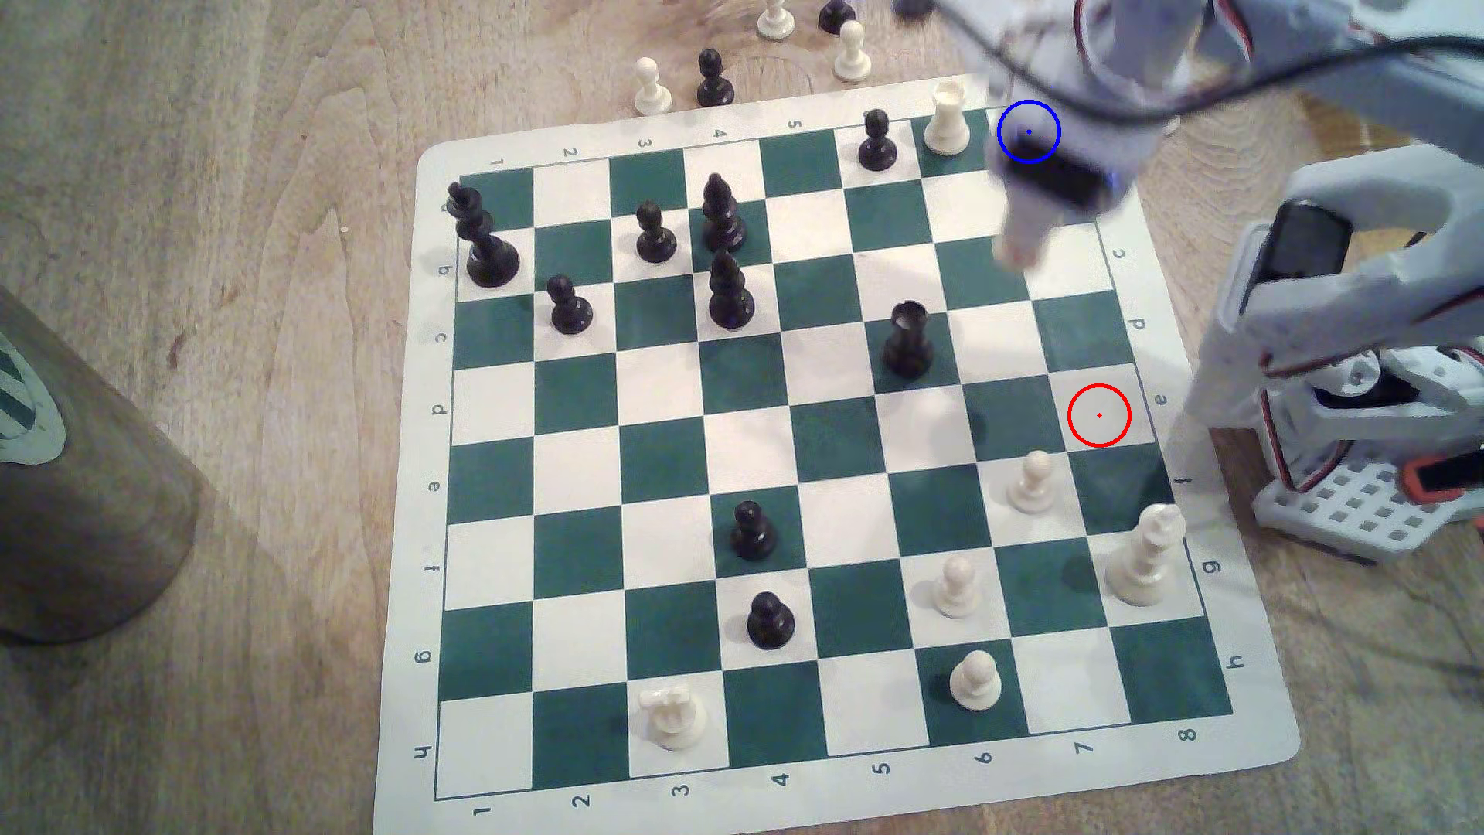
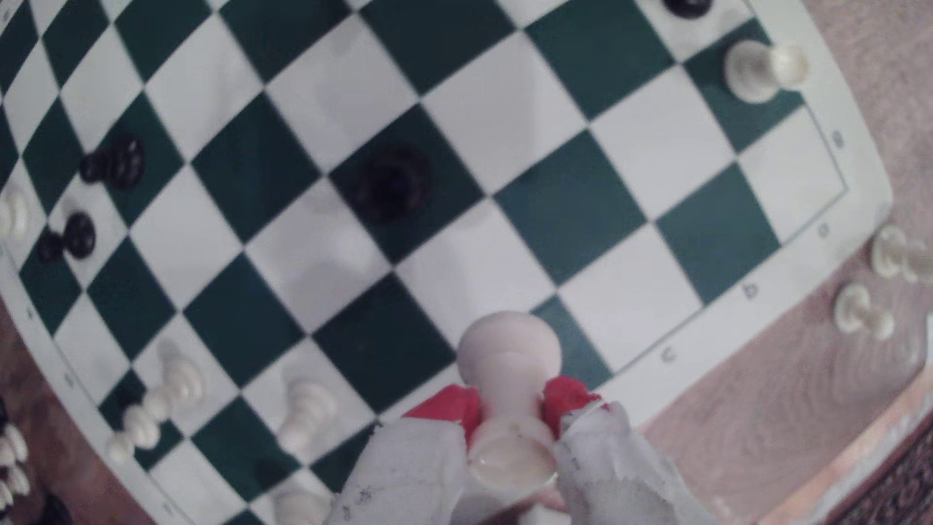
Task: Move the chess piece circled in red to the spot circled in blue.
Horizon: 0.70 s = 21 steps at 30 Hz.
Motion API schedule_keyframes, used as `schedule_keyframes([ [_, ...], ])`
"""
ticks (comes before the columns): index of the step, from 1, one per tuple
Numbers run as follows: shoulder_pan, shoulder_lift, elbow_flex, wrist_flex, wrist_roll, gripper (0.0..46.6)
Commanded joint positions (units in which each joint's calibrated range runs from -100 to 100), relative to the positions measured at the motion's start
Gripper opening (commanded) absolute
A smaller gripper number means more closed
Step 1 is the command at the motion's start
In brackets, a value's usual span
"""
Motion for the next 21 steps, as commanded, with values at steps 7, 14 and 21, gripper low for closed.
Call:
schedule_keyframes([
  [7, 22.8, 3.9, -1.8, -11.1, 6.1, 0.5],
  [14, 27.8, 14.3, -2.5, -21.3, 6.6, 0.5],
  [21, 27.4, 23.0, -3.3, -27.6, 5.8, 0.5],
])
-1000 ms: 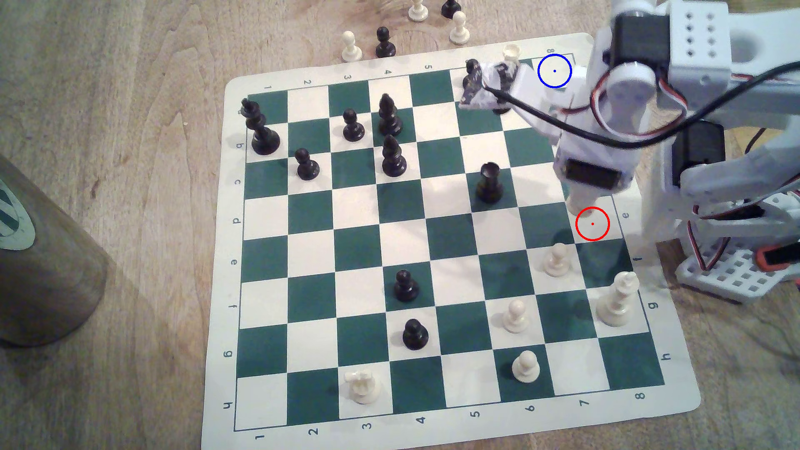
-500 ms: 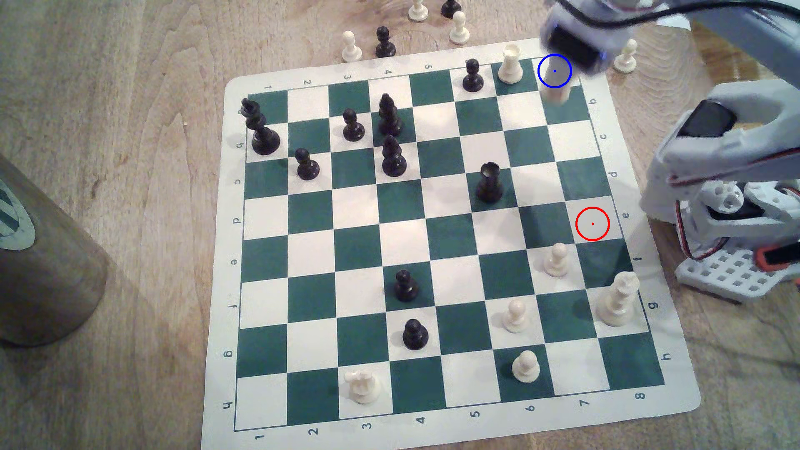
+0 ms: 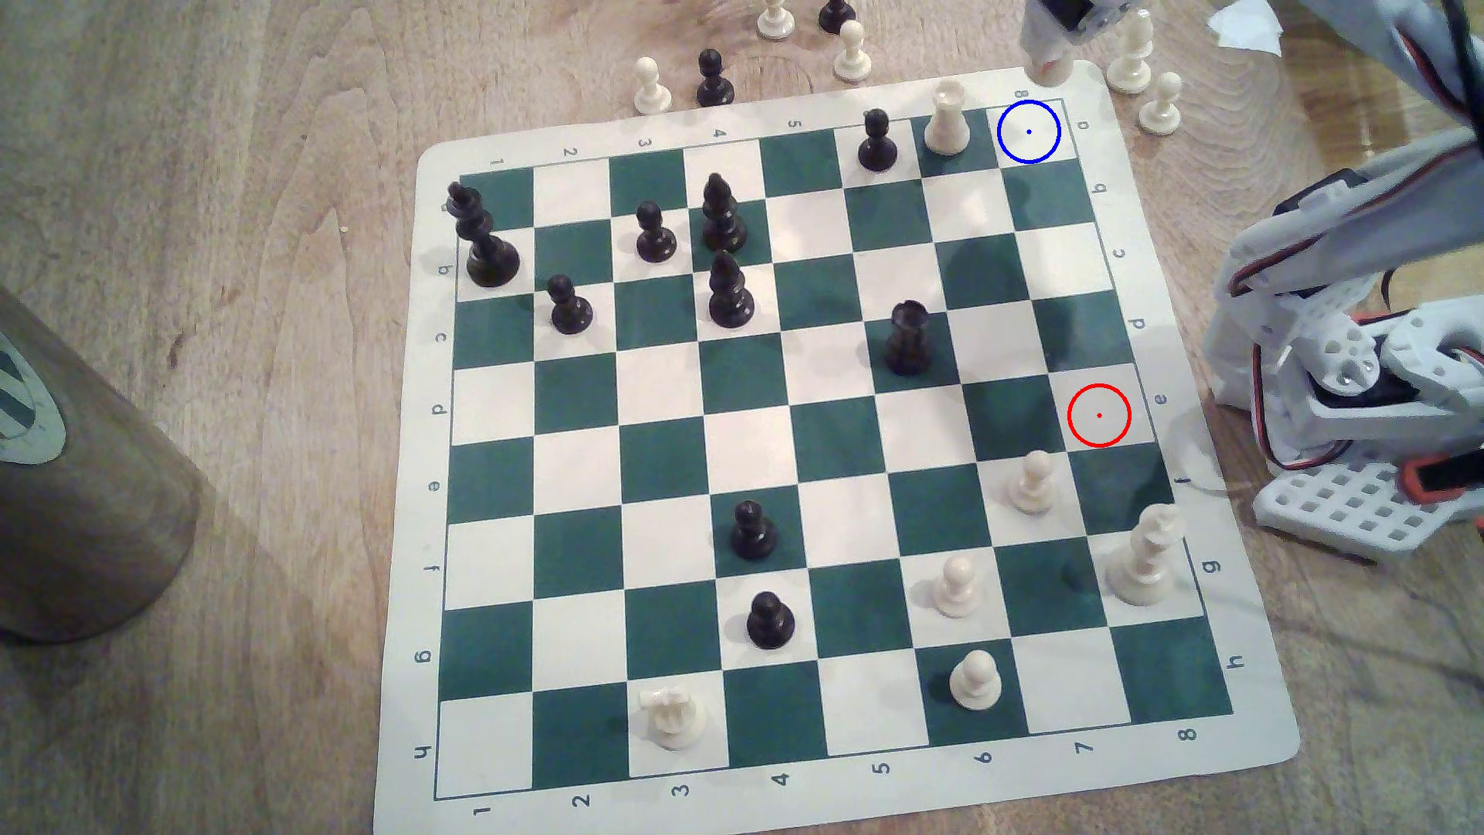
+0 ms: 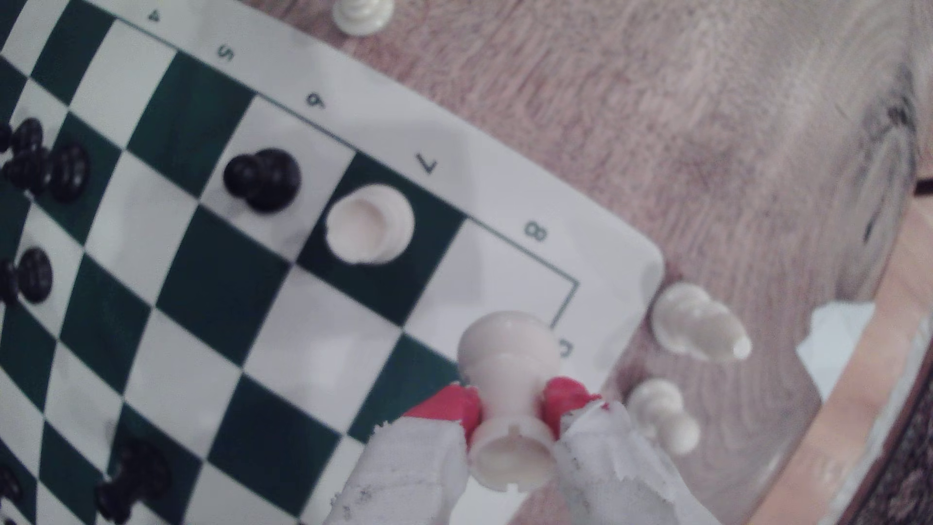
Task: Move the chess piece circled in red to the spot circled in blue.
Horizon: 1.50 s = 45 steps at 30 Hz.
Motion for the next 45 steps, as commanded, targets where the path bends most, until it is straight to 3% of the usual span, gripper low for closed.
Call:
schedule_keyframes([
  [1, 0.0, 3.9, -2.4, -3.8, -0.6, 0.5],
  [18, -2.4, 14.1, -6.3, -5.9, -2.1, 0.4],
  [45, -0.1, 20.1, -8.7, -7.0, -0.7, 0.4],
])
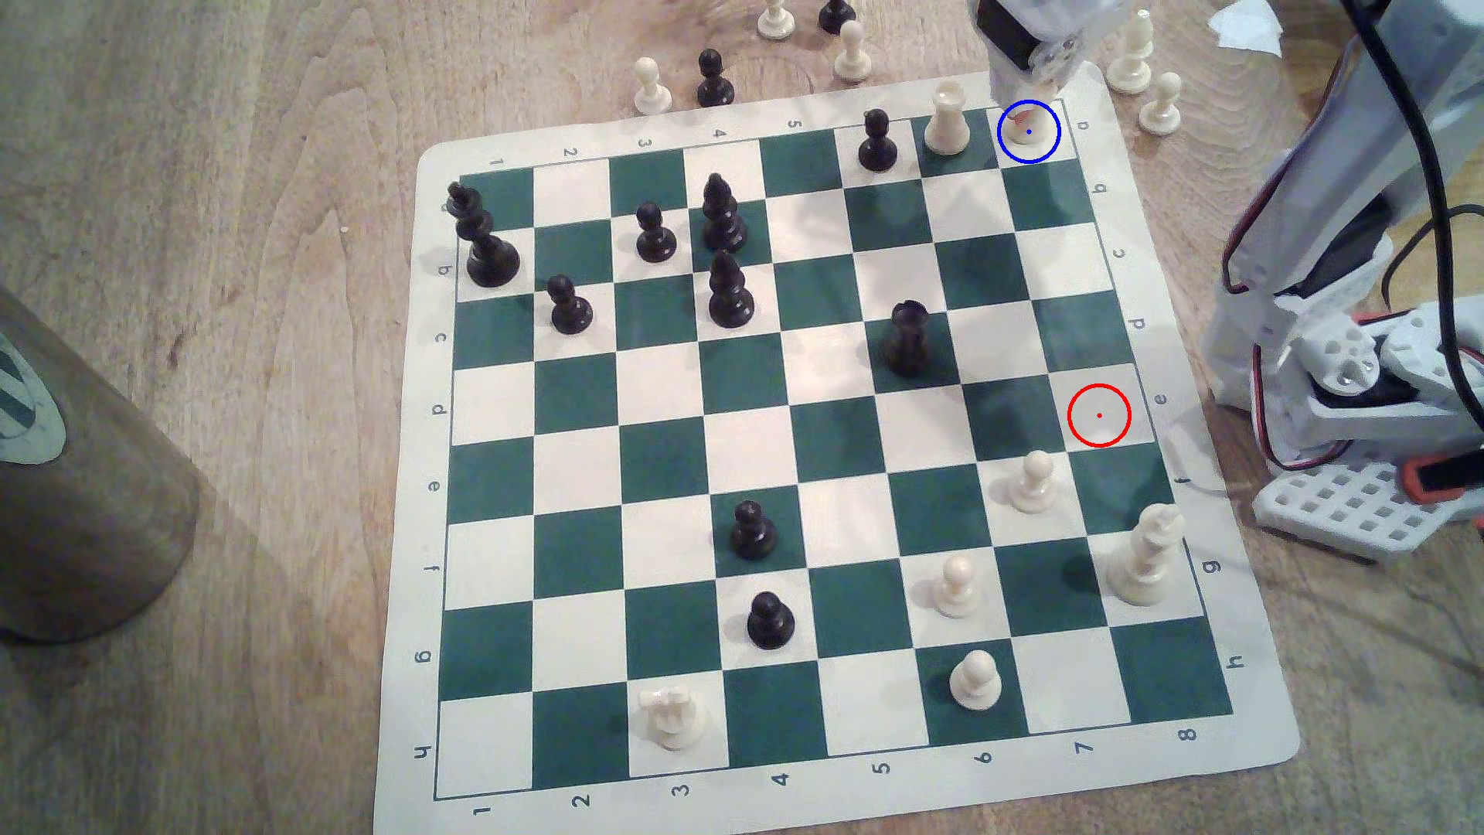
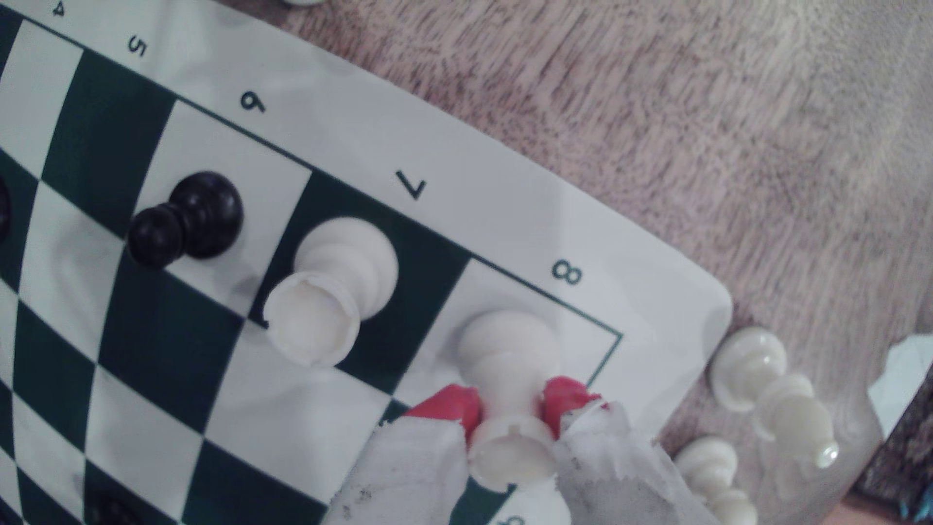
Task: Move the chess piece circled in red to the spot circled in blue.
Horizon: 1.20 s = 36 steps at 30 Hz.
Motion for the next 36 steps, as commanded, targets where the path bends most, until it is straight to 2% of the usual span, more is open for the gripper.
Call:
schedule_keyframes([
  [1, 0.1, -0.3, -3.6, -0.3, 0.1, 0.4],
  [4, 0.1, -0.1, -3.3, -0.4, 0.1, 0.4],
  [7, 0.1, 0.1, -2.6, -1.4, 0.0, 4.4],
  [9, 0.1, 0.1, -2.4, -1.8, 0.0, 9.0],
  [10, 0.2, 0.2, -2.2, -1.9, 0.1, 13.7],
  [11, 0.2, 0.2, -2.1, -2.0, 0.1, 14.5],
  [25, 1.2, -1.6, -1.8, -1.6, 0.7, 15.5],
  [36, 0.6, -12.0, -1.7, 6.7, 0.7, 16.7],
])
